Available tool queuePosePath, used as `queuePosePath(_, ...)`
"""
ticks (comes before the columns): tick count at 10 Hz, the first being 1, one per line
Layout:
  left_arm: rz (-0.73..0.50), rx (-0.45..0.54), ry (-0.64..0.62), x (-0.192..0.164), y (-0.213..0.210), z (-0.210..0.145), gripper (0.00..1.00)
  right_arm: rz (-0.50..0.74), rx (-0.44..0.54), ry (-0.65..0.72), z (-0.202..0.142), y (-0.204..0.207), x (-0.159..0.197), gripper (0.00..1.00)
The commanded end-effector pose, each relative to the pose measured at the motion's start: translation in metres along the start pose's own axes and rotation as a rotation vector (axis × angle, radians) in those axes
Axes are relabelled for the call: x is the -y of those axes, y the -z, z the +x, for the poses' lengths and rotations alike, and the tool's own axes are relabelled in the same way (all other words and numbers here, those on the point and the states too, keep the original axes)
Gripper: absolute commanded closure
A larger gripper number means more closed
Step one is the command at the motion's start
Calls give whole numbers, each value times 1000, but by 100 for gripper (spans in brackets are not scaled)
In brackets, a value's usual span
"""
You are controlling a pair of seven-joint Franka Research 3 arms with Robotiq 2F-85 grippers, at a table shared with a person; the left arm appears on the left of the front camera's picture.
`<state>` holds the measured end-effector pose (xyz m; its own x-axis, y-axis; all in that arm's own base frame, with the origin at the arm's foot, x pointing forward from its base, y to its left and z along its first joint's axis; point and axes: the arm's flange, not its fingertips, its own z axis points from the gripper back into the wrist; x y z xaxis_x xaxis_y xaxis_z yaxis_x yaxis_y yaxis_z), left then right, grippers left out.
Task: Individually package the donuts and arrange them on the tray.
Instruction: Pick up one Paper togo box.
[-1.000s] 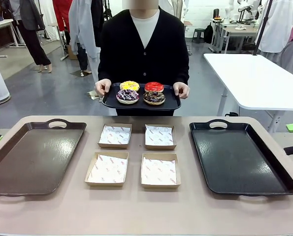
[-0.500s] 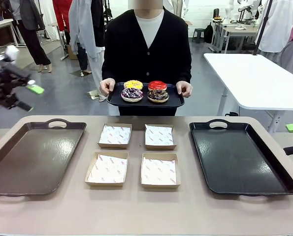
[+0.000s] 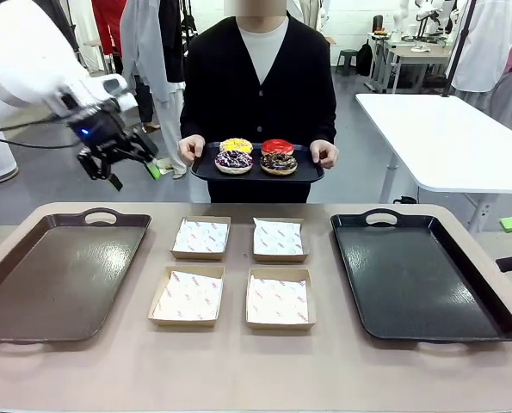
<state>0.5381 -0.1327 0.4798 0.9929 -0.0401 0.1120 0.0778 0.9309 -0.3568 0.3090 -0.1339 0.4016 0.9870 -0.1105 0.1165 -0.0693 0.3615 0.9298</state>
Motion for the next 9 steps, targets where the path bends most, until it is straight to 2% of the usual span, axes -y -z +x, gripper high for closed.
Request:
queuePosePath(1, 154, -4, -29, 15, 30, 22, 0, 16, 6, 1, 2, -1, -2, 0)
queuePosePath(4, 257, -4, -2, 21, 78, 41, 0, 16, 6, 1, 2, -1, -2, 0)
queuePosePath(9, 283, -1, 56, 19, 138, 44, 0, 16, 6, 1, 2, -1, -2, 0)
